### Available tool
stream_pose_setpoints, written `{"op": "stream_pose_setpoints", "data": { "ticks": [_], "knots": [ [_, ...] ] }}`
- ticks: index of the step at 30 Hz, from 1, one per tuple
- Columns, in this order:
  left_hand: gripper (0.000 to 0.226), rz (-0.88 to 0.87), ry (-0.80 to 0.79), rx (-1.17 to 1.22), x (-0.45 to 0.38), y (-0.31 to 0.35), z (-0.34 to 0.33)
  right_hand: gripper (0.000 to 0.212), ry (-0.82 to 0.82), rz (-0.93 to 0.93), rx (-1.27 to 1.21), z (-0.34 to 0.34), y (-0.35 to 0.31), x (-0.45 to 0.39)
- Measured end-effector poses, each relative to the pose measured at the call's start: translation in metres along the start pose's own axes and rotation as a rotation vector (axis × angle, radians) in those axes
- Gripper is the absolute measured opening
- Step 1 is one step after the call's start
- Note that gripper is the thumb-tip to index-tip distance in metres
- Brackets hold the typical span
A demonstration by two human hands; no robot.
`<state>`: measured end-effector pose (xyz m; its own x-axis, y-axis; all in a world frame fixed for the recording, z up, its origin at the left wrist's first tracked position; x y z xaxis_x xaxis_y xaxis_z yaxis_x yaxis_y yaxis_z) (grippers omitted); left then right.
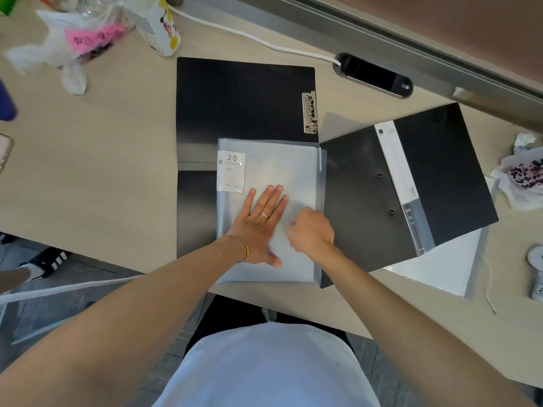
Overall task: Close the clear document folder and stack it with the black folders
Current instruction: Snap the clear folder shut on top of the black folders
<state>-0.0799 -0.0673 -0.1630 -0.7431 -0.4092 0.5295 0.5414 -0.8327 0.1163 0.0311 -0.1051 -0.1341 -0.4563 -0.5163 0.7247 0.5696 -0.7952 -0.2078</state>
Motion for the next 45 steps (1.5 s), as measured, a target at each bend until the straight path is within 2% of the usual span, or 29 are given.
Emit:
{"op": "stream_pose_setpoints", "data": {
  "ticks": [4, 9, 13, 21, 27, 31, 36, 42, 45],
  "knots": [
    [0.148, 0.006, 0.013, 0.008, 0.0, -0.001, 0.003, 0.035, -0.009, -0.051, -0.049, 0.006, 0.037, 0.0],
    [0.149, 0.005, 0.02, 0.007, 0.001, -0.001, 0.003, 0.019, 0.001, -0.067, -0.02, 0.047, 0.045, -0.019],
    [0.15, -0.006, 0.01, 0.005, 0.001, 0.0, 0.003, 0.021, 0.017, -0.034, 0.009, 0.069, 0.022, -0.031],
    [0.149, -0.009, -0.01, 0.03, 0.001, 0.0, 0.003, 0.011, -0.043, -0.006, -0.004, 0.043, -0.03, -0.021],
    [0.148, 0.002, -0.004, 0.014, 0.001, 0.0, 0.003, 0.019, 0.079, 0.127, 0.132, 0.024, -0.023, 0.009],
    [0.148, 0.001, 0.0, -0.001, 0.001, 0.0, 0.003, 0.025, 0.061, 0.043, 0.06, 0.022, 0.016, 0.009],
    [0.149, -0.006, 0.005, 0.014, 0.002, 0.0, 0.003, 0.025, -0.036, -0.076, -0.022, 0.043, 0.045, -0.013],
    [0.149, -0.019, 0.005, 0.031, 0.002, 0.002, 0.003, 0.009, -0.005, -0.035, 0.025, 0.072, 0.006, -0.033],
    [0.15, -0.015, 0.002, 0.039, 0.003, 0.002, 0.004, 0.021, -0.004, 0.018, 0.07, 0.057, -0.023, -0.031]
  ]
}}
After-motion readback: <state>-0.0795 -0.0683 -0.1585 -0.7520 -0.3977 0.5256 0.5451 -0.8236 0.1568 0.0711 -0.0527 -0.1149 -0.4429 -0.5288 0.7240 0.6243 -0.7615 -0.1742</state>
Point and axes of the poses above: each hand's wrist, its own x-axis away from the middle knuckle, its own z-axis out of the back of the hand, y = z × x, the point moved 9 cm from there along -x, towards the middle knuckle, and after that the axes turned 5 degrees about -x, right-handed, at the moved point
